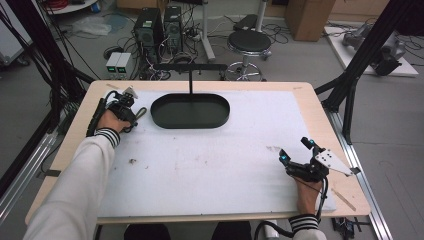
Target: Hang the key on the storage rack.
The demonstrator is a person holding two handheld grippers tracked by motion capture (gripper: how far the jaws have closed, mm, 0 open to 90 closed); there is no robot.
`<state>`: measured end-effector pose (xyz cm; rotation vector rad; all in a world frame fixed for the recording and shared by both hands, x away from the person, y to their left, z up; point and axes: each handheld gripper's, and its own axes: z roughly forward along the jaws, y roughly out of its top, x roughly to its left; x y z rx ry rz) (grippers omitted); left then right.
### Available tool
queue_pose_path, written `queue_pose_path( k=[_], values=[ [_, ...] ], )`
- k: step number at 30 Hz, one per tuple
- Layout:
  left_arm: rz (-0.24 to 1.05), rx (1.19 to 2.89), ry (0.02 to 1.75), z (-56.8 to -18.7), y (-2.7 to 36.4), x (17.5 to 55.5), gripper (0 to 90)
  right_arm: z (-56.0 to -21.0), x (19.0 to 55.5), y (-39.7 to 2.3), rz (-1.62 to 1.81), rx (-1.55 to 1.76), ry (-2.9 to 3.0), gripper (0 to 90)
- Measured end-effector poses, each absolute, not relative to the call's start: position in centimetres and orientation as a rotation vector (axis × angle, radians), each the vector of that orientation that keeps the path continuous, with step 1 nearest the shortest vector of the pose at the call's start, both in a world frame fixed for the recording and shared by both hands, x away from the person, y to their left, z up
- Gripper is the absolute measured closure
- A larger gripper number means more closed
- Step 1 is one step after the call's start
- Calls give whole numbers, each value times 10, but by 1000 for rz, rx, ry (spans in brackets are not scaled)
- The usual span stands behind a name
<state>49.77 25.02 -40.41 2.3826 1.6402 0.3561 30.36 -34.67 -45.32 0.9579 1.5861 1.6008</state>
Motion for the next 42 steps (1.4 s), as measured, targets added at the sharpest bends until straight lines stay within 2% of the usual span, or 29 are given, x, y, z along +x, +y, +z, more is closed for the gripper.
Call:
queue_pose_path(
  k=[20,31,36,42],
  values=[
    [527,2286,1463,-377,255,484,729,-453,303,-346,1601,963,1590,23],
    [634,2112,1342,-359,256,468,728,-453,303,-346,1598,955,1593,23],
    [640,1994,1258,-348,255,460,728,-453,303,-346,1600,964,1596,23],
    [689,1928,1204,-341,252,452,728,-453,303,-346,1599,961,1594,23]
  ],
)
